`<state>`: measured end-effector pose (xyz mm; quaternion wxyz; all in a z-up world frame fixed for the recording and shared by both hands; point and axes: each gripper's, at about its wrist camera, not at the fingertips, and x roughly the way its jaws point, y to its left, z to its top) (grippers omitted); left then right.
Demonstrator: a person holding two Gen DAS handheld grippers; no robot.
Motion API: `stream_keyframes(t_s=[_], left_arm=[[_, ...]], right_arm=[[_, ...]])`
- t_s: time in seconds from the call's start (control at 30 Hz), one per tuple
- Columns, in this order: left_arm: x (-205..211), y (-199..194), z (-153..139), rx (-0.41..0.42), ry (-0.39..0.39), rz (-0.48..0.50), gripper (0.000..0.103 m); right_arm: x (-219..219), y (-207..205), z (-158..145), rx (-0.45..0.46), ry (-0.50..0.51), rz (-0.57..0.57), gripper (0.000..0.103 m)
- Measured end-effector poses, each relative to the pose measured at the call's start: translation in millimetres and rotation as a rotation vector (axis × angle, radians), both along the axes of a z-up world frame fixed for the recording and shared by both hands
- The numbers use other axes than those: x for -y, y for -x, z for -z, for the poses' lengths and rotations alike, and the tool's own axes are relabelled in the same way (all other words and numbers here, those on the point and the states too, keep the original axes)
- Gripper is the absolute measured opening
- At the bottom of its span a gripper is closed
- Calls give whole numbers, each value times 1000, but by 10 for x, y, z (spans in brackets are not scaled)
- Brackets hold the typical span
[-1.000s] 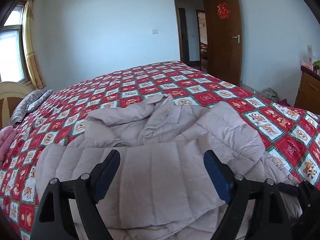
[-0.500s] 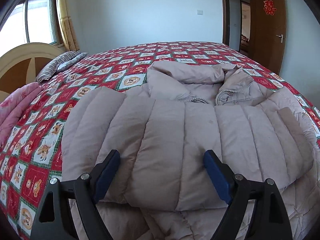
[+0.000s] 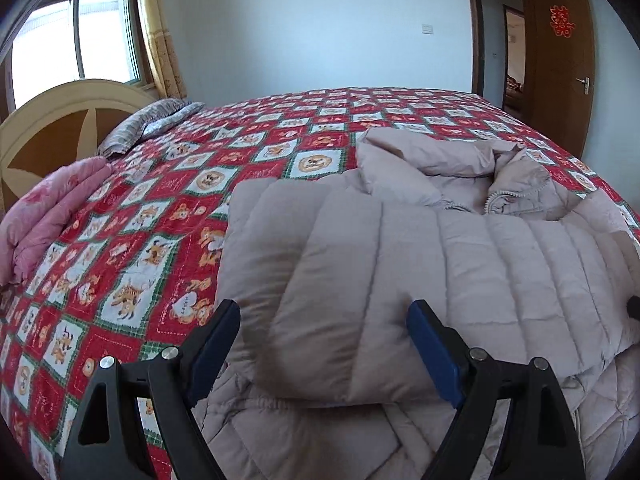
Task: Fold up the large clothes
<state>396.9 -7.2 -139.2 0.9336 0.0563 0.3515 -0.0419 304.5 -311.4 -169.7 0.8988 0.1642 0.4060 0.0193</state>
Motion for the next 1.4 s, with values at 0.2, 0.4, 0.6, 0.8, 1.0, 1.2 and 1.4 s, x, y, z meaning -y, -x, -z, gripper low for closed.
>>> stream_keyframes(t_s=[0.2,0.4,0.6,0.8,1.0,1.2,1.4], left_arm=[[-160,13,-40,-21,42,-48,86],[-275,-99,-327,41,45,-73,86],[-82,-494,27,-49,-25,-97,86],[-135,-457,249,-58,-7,-116,90],[-166,-462,333,-82,21,-122,96],[-203,-503,390,-118,46,-124,100],[-232,-529,428,-139,64,-125,101]], right_arm=[[-1,9,-43,6,33,21,25],[32,223,-452,149,136,128,50],[-380,-123,-414,143,152,-28,60],[-476,-403,45,0,174,-54,59],[-460,-381,197,-27,192,-57,59],[-508,-383,252,-30,230,-50,59],[-515,-398,271,-28,242,-48,59]])
